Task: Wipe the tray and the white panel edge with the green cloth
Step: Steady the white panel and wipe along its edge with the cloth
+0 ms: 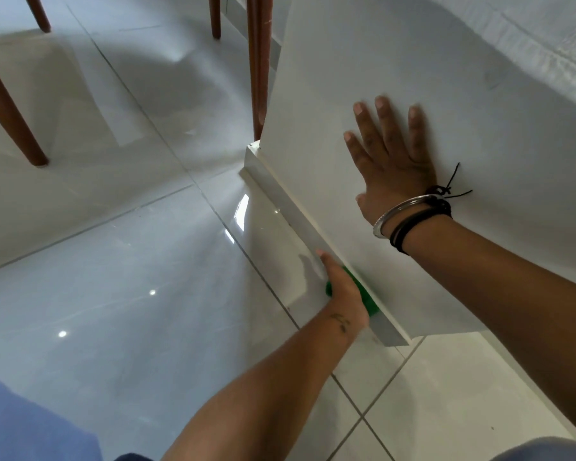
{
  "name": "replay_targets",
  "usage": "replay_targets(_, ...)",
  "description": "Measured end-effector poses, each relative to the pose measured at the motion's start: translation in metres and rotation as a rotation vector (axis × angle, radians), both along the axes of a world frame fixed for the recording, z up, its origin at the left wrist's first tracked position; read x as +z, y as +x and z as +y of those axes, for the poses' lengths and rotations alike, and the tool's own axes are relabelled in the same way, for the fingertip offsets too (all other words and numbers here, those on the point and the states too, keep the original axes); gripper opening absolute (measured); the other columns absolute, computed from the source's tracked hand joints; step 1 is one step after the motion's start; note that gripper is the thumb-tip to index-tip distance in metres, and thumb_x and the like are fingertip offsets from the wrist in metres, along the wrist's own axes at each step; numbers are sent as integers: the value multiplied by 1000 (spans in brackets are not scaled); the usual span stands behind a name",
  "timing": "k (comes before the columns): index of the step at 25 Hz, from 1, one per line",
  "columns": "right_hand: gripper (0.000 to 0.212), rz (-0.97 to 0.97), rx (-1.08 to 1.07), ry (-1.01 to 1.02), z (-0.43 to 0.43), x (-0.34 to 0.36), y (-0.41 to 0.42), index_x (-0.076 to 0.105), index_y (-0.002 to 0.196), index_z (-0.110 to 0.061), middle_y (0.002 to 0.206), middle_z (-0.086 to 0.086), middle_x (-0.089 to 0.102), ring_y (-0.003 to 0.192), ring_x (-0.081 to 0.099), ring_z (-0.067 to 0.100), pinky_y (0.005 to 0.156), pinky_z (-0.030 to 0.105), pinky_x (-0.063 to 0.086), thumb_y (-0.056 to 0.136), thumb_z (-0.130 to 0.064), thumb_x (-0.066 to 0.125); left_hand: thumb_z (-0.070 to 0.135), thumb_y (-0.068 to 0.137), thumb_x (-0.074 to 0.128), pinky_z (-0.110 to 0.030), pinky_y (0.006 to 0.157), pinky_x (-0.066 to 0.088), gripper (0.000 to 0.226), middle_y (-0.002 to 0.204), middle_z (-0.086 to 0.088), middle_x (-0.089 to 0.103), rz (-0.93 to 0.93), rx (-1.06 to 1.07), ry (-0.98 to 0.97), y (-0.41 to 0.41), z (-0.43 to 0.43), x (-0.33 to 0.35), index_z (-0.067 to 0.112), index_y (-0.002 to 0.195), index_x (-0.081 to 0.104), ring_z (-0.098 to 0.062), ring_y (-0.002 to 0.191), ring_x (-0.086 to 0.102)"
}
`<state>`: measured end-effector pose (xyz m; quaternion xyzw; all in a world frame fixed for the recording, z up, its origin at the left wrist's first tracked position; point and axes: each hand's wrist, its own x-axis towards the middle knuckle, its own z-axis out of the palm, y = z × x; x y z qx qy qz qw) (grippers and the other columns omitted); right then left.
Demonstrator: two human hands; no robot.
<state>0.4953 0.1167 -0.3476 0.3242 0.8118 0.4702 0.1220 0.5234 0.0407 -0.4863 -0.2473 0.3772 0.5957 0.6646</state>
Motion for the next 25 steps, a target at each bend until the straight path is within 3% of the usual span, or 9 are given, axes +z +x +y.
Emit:
replay_targets(2,82,-17,-6,-2,-2,0,-1,0,157,-21,163,12,-20,150,-17,37,115,58,-13,92,-43,46,87,76,28,-36,69,57,78,73,-8,75,61,25,-21,-31,8,-2,21,85,67,-27,75,67)
replay_targets(5,82,-25,0,-2,-2,-1,-2,-1,157,-21,162,12,-21,150,-17,36,116,58,-12,93,-40,47,92,70,24,-33,64,55,85,54,-6,71,89,67,-40,-83,21,-3,17,70,65,-24,66,66)
replay_targets(8,84,-17,3,7,-2,0,-2,0,157,-22,162,13,-21,150,-16,37,116,58,-11,91,-41,49,89,74,27,-31,62,57,79,61,-4,71,174,78,-13,-88,23,-7,20,68,65,-22,62,67)
replay_targets(12,84,-13,1,1,-3,0,-1,2,157,-22,163,13,-19,150,-14,37,116,59,-9,90,-41,50,76,87,29,-25,58,50,60,83,-2,69,290,22,-18,-50,16,-9,25,85,62,-18,75,65)
replay_targets(19,79,-19,4,1,-3,0,-2,4,157,-22,163,14,-17,150,-13,38,117,60,-7,93,-39,48,59,95,38,-20,43,49,35,86,2,64,181,-68,45,18,-14,-2,31,86,56,-14,75,62)
replay_targets(21,77,-12,2,-7,-4,1,-2,3,157,-21,163,14,-18,150,-14,38,117,60,-8,94,-36,46,57,96,38,-22,47,51,35,87,1,66,110,-81,55,36,-21,0,30,89,60,-16,76,63)
replay_targets(25,75,-13,11,-17,-6,4,-2,5,157,-21,163,14,-17,150,-14,38,116,60,-10,94,-32,45,61,96,32,-34,70,58,53,108,-10,72,82,-59,79,35,-18,-2,25,110,67,-27,92,68)
